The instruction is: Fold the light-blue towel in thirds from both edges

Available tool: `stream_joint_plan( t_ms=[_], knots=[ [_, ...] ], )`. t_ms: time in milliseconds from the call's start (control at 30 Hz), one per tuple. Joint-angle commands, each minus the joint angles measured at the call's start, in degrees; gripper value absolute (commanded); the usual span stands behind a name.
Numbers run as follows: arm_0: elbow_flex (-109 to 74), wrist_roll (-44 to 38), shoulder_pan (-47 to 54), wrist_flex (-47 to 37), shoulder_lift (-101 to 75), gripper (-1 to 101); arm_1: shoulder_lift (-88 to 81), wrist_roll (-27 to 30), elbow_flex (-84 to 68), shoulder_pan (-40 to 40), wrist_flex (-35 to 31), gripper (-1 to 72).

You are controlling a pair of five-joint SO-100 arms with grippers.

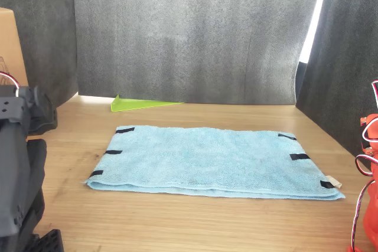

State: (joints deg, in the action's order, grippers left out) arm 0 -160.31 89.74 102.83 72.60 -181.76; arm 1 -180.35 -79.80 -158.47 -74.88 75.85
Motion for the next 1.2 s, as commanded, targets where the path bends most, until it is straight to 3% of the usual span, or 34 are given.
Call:
stream_joint_plan(
  t_ms=[0,267,600,833,1033,1167],
  knots=[
    [-0.2,-0.9,-1.7,-0.7,-0.4,0,-0.2,0.4,-0.7,-4.9,-0.8,-0.1],
    [-0.2,-3.2,0.4,-0.4,-0.4,0,-0.2,-3.9,-0.4,-3.4,-0.1,-0.1],
    [-0.1,-2.5,-0.2,-0.2,-0.4,0,-0.2,-3.8,-0.4,-3.5,0.0,-0.1],
    [0.2,1.2,-3.2,0.3,-0.4,0,-0.2,-0.7,-0.5,-6.0,-0.5,-0.1],
    [1.4,1.5,-2.1,0.7,-0.4,0,0.4,5.6,1.8,-7.5,1.8,-0.1],
    [4.3,0.4,-2.0,-0.7,2.9,0,8.9,6.6,8.3,-6.6,0.3,-0.1]
  ],
)
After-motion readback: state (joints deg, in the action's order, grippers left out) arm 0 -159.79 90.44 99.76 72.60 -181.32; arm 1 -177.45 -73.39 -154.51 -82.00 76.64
